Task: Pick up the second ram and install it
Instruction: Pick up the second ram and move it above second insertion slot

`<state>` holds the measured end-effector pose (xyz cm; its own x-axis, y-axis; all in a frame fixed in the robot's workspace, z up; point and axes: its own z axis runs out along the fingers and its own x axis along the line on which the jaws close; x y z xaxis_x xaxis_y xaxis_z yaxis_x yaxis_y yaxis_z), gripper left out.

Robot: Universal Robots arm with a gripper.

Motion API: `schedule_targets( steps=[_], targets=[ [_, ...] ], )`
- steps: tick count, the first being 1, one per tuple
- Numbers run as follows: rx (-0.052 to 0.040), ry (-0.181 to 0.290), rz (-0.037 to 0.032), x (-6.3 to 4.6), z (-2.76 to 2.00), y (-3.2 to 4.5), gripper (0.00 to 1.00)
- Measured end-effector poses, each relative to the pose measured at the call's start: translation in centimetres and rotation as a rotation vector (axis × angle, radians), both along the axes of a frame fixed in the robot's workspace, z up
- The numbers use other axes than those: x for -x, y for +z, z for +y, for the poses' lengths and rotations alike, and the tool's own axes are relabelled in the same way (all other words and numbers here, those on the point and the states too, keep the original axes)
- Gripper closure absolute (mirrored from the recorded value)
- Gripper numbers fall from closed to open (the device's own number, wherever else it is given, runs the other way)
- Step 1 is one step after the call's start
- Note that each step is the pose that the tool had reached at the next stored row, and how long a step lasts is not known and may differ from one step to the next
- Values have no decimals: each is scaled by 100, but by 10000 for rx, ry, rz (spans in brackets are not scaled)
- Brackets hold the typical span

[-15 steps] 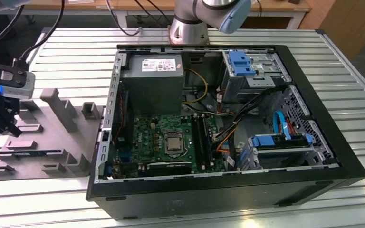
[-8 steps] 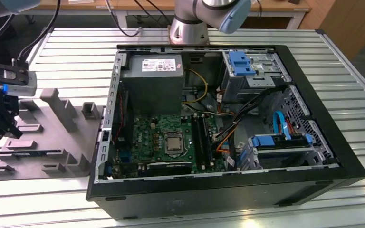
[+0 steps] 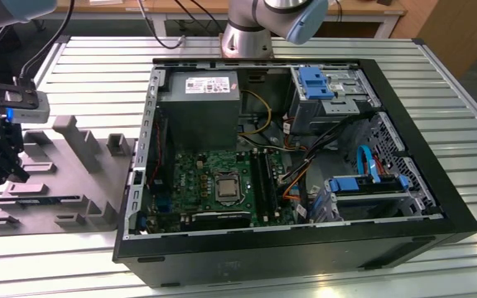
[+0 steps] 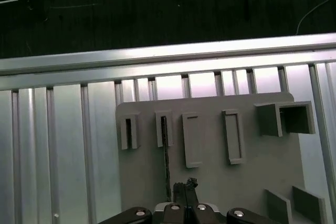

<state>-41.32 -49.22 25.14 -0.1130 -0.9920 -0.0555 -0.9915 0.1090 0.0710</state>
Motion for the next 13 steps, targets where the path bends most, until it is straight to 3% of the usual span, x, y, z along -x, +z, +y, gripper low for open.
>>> schedule_targets(
  steps=[2,4,5,13],
  targets=[
    [5,0,-37,3,1,-1,89],
    [10,-1,-141,5,1,-11,89],
    [13,0,-159,4,1,-22,89],
    [17,0,-173,6,1,-145,89]
  ],
)
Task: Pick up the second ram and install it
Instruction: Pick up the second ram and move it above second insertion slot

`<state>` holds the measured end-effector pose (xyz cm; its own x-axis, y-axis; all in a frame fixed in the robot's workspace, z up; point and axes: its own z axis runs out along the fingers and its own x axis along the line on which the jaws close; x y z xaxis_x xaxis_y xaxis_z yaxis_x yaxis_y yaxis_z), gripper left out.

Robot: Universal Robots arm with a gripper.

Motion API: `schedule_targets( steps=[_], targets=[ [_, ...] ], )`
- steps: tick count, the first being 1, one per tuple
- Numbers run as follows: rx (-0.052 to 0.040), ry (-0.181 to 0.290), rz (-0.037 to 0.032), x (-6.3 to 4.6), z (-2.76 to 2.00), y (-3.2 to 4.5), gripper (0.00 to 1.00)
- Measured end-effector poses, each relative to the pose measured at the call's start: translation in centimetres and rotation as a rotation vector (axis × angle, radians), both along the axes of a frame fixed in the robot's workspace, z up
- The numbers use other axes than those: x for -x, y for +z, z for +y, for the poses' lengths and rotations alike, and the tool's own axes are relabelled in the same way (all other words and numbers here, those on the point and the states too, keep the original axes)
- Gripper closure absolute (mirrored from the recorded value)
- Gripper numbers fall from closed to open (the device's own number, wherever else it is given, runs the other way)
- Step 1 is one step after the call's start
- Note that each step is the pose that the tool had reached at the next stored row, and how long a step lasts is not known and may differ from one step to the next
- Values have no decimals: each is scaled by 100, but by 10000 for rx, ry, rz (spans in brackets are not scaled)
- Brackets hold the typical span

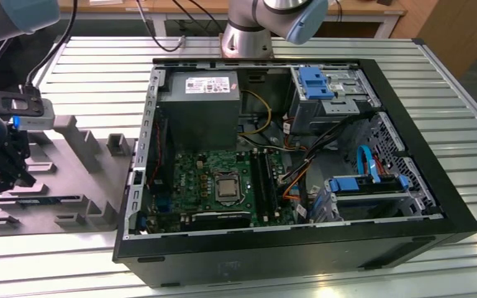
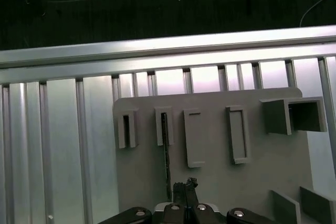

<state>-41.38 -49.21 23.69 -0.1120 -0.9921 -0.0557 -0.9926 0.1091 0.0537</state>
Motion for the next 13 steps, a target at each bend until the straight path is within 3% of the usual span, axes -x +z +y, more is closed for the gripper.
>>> schedule_targets(
  steps=[8,13],
  targets=[
    [20,19,-2,1,-1,-27,89],
    [146,127,48,2,-4,-80,89]
  ],
)
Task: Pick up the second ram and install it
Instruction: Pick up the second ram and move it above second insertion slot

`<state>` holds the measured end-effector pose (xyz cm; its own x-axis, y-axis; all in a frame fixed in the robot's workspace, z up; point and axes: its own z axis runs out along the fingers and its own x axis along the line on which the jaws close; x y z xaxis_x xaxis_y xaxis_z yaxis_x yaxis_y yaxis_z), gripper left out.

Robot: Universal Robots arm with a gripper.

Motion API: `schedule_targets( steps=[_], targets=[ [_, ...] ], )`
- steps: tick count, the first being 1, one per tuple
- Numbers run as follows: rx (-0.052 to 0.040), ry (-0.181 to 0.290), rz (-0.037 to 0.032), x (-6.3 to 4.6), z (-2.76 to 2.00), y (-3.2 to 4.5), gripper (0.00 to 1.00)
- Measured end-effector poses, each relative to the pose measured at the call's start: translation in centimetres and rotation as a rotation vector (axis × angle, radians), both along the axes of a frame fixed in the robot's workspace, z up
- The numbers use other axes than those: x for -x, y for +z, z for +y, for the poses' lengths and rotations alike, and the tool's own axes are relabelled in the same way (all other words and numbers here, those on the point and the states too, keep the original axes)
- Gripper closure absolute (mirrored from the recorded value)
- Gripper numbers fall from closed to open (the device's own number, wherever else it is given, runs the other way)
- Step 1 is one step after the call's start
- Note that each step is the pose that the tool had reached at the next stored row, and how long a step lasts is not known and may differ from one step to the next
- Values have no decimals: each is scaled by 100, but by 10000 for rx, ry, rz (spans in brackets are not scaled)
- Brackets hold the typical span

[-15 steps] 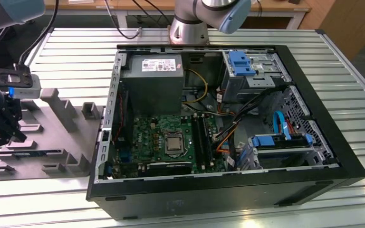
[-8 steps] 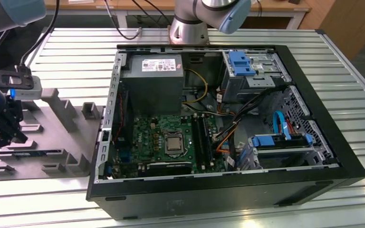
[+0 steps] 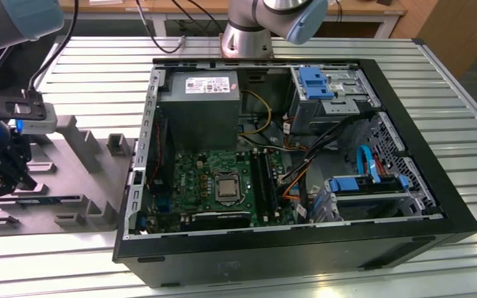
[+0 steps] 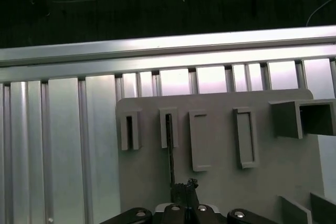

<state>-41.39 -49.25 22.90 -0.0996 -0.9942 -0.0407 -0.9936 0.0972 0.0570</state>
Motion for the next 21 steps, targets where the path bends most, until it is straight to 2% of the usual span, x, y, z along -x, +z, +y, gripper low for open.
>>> schedule_targets(
  steps=[9,15,21],
  targets=[
    [54,90,11,12,-9,-38,89],
    [77,380,13,11,-16,-101,89],
    [300,490,62,11,-18,-127,89]
  ],
)
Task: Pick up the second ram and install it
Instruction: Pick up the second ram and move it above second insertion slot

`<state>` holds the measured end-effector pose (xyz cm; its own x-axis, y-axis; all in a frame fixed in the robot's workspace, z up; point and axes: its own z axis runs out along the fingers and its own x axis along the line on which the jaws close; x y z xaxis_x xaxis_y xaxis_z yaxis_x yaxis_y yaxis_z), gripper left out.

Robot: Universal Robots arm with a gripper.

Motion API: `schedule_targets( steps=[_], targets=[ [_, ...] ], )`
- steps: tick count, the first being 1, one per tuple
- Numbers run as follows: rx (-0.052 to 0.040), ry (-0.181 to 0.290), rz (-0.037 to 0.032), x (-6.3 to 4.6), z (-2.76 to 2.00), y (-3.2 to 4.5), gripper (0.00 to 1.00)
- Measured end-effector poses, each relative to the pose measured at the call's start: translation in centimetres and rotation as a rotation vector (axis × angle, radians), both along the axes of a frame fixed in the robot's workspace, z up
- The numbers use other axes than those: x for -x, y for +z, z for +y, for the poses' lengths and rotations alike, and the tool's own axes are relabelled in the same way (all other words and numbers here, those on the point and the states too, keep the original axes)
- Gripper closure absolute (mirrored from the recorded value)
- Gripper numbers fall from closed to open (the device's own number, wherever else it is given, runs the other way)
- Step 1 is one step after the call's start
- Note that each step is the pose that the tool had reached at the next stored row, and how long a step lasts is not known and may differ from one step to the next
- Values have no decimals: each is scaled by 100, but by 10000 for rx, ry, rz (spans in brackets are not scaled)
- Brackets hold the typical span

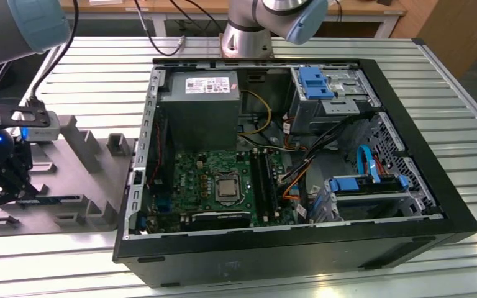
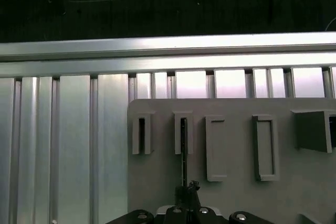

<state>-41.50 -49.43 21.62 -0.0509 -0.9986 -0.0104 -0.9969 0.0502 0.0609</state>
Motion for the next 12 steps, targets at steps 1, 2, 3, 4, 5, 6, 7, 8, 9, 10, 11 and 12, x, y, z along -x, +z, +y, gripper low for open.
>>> schedule_targets(
  steps=[1,2,3,4,5,6,7,8,9,10,11,12],
  targets=[
    [10,12,0,0,0,-9,89],
    [10,28,1,0,0,-16,89],
    [12,49,3,0,0,-20,89],
    [5,75,-1,1,0,-23,89],
    [-13,102,-14,1,0,-26,89],
    [-31,129,-27,1,1,-28,89],
    [-42,164,-35,1,1,-29,89],
    [-46,210,-38,0,1,-30,89],
    [-45,266,-38,0,0,-31,89],
    [-45,320,-38,0,0,-31,89],
    [-44,369,-37,0,0,-32,89],
    [-45,406,-37,0,0,-32,89]
  ],
)
